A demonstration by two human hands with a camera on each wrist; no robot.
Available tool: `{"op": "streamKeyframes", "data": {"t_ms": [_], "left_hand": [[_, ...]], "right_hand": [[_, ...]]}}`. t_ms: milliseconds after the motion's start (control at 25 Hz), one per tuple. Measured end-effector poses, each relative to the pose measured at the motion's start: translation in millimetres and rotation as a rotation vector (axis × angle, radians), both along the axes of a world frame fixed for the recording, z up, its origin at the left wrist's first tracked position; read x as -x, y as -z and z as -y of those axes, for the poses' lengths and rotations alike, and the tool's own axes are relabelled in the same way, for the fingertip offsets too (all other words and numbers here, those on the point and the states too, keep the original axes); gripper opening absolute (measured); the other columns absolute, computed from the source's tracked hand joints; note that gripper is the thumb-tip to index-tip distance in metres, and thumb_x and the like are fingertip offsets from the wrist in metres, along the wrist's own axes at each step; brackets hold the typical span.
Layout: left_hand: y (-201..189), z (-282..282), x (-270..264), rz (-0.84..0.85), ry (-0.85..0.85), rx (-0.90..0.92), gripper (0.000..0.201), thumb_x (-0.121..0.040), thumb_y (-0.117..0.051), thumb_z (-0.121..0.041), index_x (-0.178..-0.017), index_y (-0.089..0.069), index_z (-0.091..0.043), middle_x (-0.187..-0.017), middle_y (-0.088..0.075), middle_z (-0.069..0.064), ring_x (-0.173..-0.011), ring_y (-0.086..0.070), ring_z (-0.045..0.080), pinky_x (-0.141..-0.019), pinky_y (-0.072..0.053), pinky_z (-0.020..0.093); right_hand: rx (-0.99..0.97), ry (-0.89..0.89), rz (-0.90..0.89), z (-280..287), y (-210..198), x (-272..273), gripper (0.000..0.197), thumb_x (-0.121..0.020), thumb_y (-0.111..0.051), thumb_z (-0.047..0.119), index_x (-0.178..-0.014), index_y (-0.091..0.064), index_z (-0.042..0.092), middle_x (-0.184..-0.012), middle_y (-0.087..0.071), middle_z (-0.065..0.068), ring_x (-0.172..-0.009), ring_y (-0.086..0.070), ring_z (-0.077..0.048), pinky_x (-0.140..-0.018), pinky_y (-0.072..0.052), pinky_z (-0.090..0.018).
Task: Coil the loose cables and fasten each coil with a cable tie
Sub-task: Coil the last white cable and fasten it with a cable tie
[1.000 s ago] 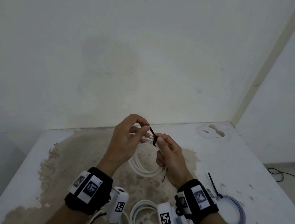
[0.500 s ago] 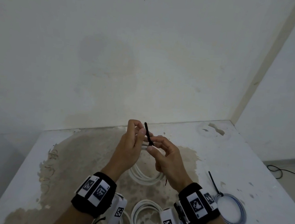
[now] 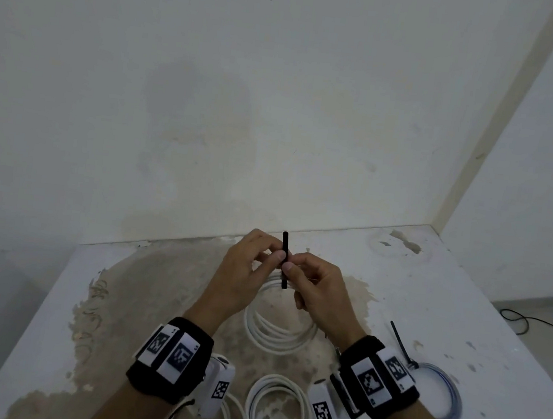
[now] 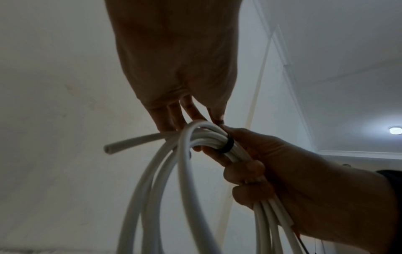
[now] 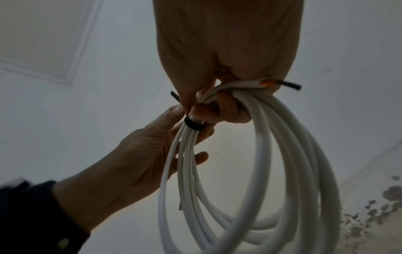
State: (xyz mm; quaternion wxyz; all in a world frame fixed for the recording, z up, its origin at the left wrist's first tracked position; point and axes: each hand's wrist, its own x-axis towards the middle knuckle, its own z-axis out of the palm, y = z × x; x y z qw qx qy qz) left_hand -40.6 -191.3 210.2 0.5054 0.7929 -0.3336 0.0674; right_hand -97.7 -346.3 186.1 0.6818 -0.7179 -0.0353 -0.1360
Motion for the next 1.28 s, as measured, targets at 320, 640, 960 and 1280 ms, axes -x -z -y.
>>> {"op": "streamKeyframes", "data": {"t_ms": [320, 640, 960, 1280], "left_hand": [[-10.8, 7.3, 4.1, -0.126, -0.015, 0.038, 0.016, -0.100, -0.051, -0.013, -0.092, -0.064, -0.018, -0.101, -0.054, 0.001, -0.093, -0.062, 0.009, -0.083, -0.051, 0.020], [-13.3, 16.5, 3.7, -0.319, -0.035, 0.144, 0.015, -0.101, -0.051, -0.018, -0.092, -0.064, -0.016, -0.109, -0.059, 0.006, -0.091, -0.071, 0.014, -0.076, -0.052, 0.019], [-17.6, 19.2, 6.1, -0.314, -0.047, 0.203, 0.019, -0.101, -0.049, -0.015, -0.086, -0.061, -0.020, -0.103, -0.056, 0.002, -0.094, -0.069, 0.016, -0.083, -0.054, 0.027], [0.4, 3.3, 12.1, -0.330, 0.002, 0.033, 0.025, -0.103, -0.041, -0.034, -0.121, -0.058, -0.029, -0.107, -0.062, -0.004, -0.086, -0.068, 0.005, -0.081, -0.054, 0.027]], "right_hand": [[0.179, 0.162, 0.113, -1.0, 14.2, -1.2, 0.015, -0.093, -0.066, 0.039, -0.080, -0.071, 0.032, -0.085, -0.071, 0.012, -0.081, -0.069, -0.014, -0.071, -0.056, -0.047], [0.260, 0.120, 0.164, 10.1, 5.0, 3.0, 0.006, -0.088, -0.068, 0.042, -0.092, -0.072, 0.041, -0.091, -0.069, 0.011, -0.087, -0.067, -0.015, -0.072, -0.054, -0.045], [0.330, 0.196, 0.204, 7.4, 5.8, -0.9, 0.017, -0.086, -0.077, 0.015, -0.102, -0.076, 0.011, -0.087, -0.055, 0.010, -0.079, -0.058, 0.005, -0.067, -0.040, -0.005], [0.112, 0.222, -0.015, 5.8, 5.9, -11.1, 0.019, -0.091, -0.068, 0.040, -0.099, -0.073, 0.023, -0.094, -0.072, 0.003, -0.071, -0.062, -0.004, -0.063, -0.044, -0.022]]}}
